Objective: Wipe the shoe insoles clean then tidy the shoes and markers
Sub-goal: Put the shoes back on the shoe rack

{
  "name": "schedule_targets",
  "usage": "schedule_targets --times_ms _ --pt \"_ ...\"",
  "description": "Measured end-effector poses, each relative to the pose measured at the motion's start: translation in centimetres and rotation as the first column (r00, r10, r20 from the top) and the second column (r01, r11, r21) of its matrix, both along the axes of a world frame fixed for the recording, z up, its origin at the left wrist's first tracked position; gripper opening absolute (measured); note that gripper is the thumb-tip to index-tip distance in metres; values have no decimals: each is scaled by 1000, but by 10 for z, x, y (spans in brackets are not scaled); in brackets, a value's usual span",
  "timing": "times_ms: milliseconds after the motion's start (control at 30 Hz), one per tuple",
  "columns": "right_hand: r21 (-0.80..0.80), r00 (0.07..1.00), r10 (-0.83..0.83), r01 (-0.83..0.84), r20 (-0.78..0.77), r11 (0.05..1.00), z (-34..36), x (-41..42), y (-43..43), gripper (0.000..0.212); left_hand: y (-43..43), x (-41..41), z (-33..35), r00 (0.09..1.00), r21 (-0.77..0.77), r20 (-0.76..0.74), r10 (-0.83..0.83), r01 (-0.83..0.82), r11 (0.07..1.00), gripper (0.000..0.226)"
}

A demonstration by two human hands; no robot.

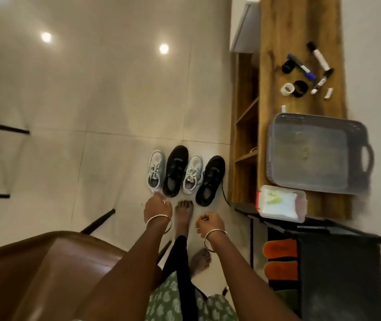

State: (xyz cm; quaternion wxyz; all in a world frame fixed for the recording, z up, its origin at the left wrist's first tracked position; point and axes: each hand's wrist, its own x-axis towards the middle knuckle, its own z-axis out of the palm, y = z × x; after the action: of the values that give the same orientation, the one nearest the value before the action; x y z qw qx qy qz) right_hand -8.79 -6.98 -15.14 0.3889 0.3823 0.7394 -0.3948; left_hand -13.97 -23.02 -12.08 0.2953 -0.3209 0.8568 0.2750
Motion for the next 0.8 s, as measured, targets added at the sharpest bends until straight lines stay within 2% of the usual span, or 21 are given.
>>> schedule_targets --times_ms 133,333,500,667,733,800 --pt "37 999 36 -37 29 999 -90 -29 -9 18 -9 -16 -78 991 46 94 -94 90 995 35" --pt "52 985 166 -169 45 984 -158 -87 -34 10 -23 -31 -197 941 50 291 -176 168 984 65" --pt "34 978 184 -188 101 982 -259 -96 -38 32 -26 -28 -294 904 94 318 -285 269 958 65" --pt "16 943 298 -303 146 953 -339 -92 -39 61 -20 -21 -375 861 84 333 -384 378 922 64" --pt "11 935 329 -334 135 943 -358 -91 -39 67 -18 -20 -396 844 66 350 -407 411 909 63" --pt "25 932 343 -348 115 937 -373 -85 -39 61 -19 -19 -412 837 31 326 -439 454 890 53"
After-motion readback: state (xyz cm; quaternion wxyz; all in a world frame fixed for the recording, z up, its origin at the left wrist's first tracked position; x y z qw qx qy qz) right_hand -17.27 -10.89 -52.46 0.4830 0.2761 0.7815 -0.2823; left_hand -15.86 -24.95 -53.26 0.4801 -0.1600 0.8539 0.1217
